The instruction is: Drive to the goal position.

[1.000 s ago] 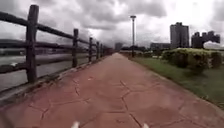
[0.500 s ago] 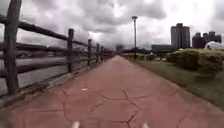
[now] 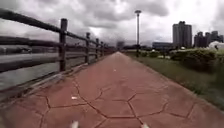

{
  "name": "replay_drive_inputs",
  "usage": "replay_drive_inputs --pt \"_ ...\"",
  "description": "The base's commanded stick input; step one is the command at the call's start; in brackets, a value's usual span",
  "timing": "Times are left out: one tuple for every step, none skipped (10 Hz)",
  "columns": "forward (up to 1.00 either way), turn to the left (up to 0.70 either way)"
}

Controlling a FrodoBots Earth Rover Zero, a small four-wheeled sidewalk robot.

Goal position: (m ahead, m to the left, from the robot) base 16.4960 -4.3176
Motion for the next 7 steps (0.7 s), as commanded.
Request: replay_drive_inputs --pt "1.00 0.00" --pt "1.00 0.00" --pt "1.00 0.00" --pt "1.00 0.00" --pt "1.00 0.00" --pt "1.00 0.00" --pt "1.00 0.00"
